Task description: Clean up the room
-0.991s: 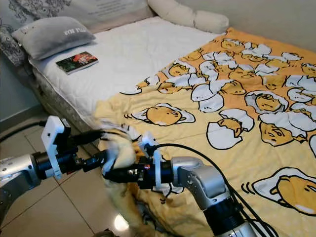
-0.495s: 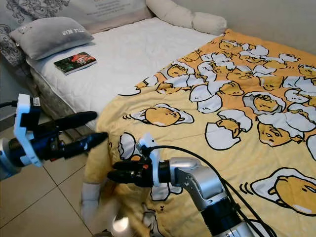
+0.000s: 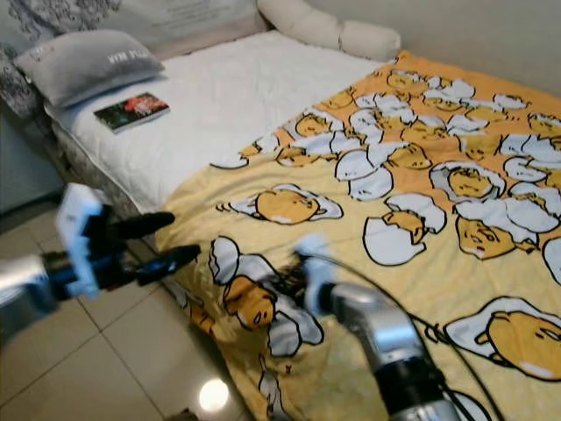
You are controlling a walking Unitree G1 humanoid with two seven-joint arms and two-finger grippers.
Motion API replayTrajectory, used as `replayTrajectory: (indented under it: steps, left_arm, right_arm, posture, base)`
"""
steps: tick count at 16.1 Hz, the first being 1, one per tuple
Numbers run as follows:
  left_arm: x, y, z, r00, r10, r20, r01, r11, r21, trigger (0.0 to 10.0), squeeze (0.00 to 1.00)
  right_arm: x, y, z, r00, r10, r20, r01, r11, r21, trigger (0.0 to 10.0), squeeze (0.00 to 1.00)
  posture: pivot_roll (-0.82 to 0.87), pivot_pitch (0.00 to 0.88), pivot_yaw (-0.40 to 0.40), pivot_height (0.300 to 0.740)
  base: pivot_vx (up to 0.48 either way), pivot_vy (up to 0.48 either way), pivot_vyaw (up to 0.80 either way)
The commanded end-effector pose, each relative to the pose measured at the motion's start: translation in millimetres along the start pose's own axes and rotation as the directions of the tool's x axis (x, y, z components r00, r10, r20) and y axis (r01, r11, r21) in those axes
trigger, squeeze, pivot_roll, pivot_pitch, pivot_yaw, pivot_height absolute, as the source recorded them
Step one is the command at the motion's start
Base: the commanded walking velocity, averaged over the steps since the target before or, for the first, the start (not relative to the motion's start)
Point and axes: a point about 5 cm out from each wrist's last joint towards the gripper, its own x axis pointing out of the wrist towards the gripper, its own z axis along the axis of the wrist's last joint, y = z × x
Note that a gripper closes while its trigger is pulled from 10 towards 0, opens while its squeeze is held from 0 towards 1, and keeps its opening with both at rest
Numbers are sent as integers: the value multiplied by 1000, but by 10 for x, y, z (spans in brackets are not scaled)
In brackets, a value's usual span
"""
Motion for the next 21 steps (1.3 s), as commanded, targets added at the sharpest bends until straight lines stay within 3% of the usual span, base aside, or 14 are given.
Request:
replayTrajectory:
  steps: [1,2,4,5,8,10,13,14,17,21]
  left_arm:
    - [103,57,-119,991,129,-26,-128,991,41,10000,463]
    - [153,72,-157,983,180,-29,-178,982,63,10000,459]
    - [301,100,-220,946,324,12,-324,945,46,10000,459]
    - [361,109,-291,918,397,-13,-393,913,111,10000,463]
    - [412,83,-318,896,443,5,-441,891,110,10000,443]
    - [451,81,-281,890,454,37,-455,885,102,10000,278]
    - [469,92,-237,878,473,75,-477,878,50,10000,263]
    - [458,86,-236,878,471,86,-473,881,11,10000,0]
    - [427,114,-273,859,504,95,-505,863,-15,10000,0]
    - [422,107,-281,857,505,105,-508,862,-5,10000,0]
  right_arm:
    - [-139,-266,44,973,-217,83,209,974,88,10000,0]
    - [-200,-330,52,956,-276,104,267,959,90,10000,0]
    - [-400,-481,41,867,-475,150,467,880,89,10000,0]
    - [-510,-508,23,816,-553,169,542,833,109,10000,0]
    - [-632,-453,27,748,-630,209,600,776,193,10000,0]
    - [-671,-408,51,708,-671,220,650,741,170,10000,0]
    - [-719,-379,102,677,-699,231,669,715,203,10000,0]
    - [-750,-377,111,680,-693,239,664,720,201,10000,0]
    - [-768,-371,121,669,-695,262,655,719,234,10000,0]
    - [-658,-221,181,746,-611,265,574,792,210,10000,0]
  posture:
    - [71,0,-13,740]
    - [65,0,-9,740]
    - [51,0,-1,740]
    - [41,0,5,740]
    - [19,0,28,740]
    - [6,0,43,740]
    - [8,0,51,740]
    - [15,0,48,740]
    - [19,0,44,740]
    - [26,0,25,740]
  base:
    - [0,0,0]
    - [0,0,0]
    - [0,0,0]
    - [0,0,-738]
    - [0,0,-744]
    - [0,0,-778]
    - [0,0,-779]
    - [0,0,-775]
    - [0,0,-779]
    - [0,-78,-792]
